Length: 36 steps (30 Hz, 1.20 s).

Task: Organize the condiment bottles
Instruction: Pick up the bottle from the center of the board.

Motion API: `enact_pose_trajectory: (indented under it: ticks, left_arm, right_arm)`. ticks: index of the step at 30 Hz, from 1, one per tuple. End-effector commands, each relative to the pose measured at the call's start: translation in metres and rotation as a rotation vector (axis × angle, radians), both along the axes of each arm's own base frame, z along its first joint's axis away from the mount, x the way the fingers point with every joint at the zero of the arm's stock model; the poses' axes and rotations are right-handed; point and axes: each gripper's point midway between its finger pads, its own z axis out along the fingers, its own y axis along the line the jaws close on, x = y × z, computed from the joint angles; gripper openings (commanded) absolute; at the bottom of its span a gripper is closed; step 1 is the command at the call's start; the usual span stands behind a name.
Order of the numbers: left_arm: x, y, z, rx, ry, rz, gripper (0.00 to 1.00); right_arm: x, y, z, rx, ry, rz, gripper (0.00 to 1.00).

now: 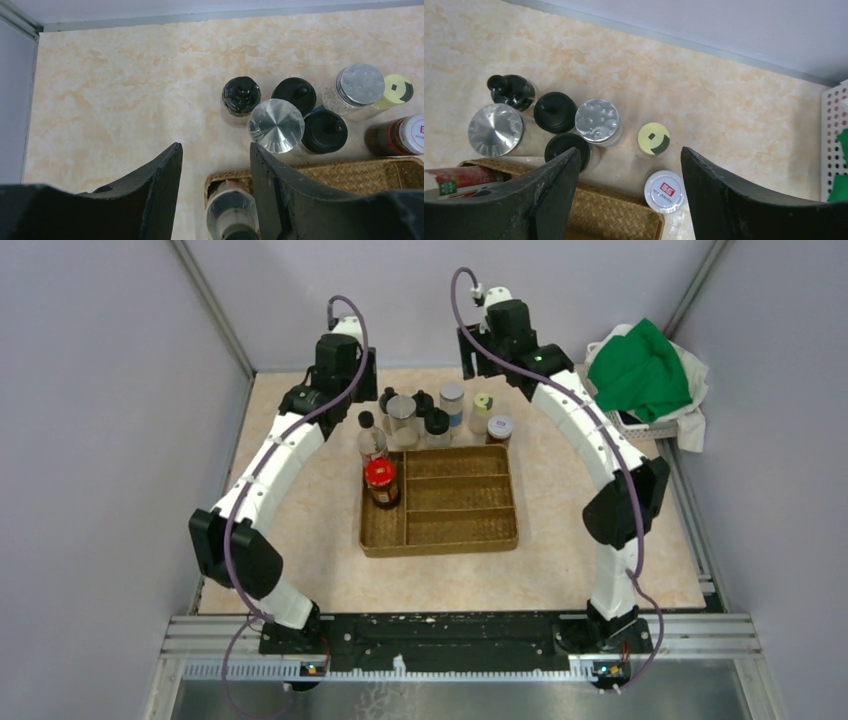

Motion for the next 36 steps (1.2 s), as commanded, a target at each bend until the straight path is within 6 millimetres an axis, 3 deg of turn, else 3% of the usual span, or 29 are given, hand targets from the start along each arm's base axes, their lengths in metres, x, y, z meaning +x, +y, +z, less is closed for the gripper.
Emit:
enact_pose_trajectory:
  ticks: [1,8,13,29,36]
  left_arm:
    - [0.03,-0.007,0.023,-0.016,-0.068,-0.04,0.58]
    - [0.061,-0.031,-0.013,-0.039,-0.024,-0.144,0.58]
    - [0.069,-0.036,-0.034,-0.038,0.007,-0.155,0.57]
    - [0.083,-0.055,-0.086,-0.064,0.098,-0.216,0.58]
    - [0.084,-0.061,-0.099,-0.076,0.125,-0.24,0.58]
  right_arm:
    - [0.014,0.023,-0.024,-0.007,0.065,0.081,0.73]
    - [0.042,0.044,-0.052,0.002,0.088,0.125,0.73]
    - [0.051,0.054,-0.07,0.012,0.109,0.154,0.73]
    - [0.049,0.067,-0.118,0.006,0.19,0.215,0.73]
    - [0.05,0.068,-0.138,-0.008,0.224,0.216,0.74]
